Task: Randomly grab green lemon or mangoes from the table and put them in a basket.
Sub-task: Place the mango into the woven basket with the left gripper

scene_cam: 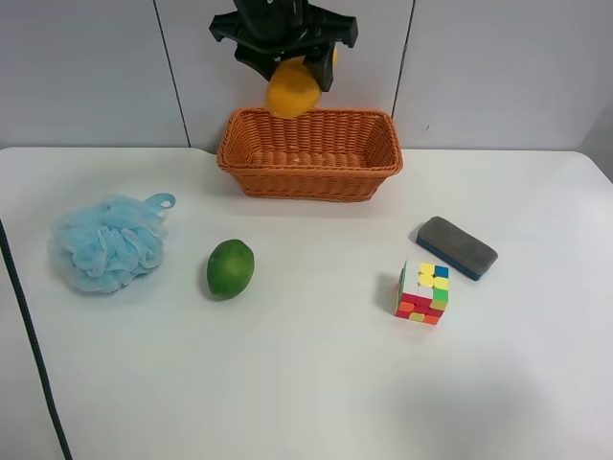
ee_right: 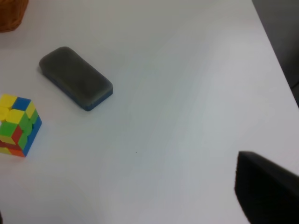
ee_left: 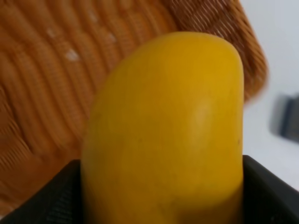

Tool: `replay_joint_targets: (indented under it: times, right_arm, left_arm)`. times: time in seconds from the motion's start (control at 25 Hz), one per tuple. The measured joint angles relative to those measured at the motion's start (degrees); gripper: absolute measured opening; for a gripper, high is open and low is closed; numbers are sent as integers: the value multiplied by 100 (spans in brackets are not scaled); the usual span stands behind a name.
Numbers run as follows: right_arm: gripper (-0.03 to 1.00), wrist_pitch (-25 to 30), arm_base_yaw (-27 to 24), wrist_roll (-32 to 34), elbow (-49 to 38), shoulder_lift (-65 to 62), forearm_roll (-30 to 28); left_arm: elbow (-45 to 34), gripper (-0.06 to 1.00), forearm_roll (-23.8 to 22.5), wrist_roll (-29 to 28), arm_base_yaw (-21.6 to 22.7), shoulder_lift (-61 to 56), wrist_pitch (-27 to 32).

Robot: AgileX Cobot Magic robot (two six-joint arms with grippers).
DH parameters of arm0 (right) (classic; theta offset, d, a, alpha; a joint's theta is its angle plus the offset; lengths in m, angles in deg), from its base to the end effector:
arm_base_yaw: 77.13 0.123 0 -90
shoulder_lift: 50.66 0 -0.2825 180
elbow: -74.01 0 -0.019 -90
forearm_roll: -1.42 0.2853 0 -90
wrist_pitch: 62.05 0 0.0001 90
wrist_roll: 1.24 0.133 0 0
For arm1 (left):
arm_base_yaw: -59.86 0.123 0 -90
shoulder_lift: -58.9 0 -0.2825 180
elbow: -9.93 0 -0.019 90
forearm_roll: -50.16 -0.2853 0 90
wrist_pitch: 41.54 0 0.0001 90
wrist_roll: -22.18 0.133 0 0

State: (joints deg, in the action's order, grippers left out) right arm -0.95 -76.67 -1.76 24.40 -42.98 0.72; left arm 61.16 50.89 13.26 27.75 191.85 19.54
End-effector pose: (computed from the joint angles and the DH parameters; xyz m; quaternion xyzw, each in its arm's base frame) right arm 0.0668 -0.0009 0.2676 -0.0071 0.8589 -0.0064 0.5121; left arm 0.4671 -0.2949 0.2837 0.1894 0.9286 -0.1176 0.2965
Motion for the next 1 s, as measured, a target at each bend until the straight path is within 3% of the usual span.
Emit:
replay_joint_targets:
  times: [0.4, 1.0]
  right_arm:
    - [99, 0, 0, 0, 0, 0, 0]
    - [99, 0, 0, 0, 0, 0, 0]
  left_arm:
    - [0, 61, 129, 325, 575, 691, -1409]
    - [0, 61, 184, 330, 651, 1608, -1831]
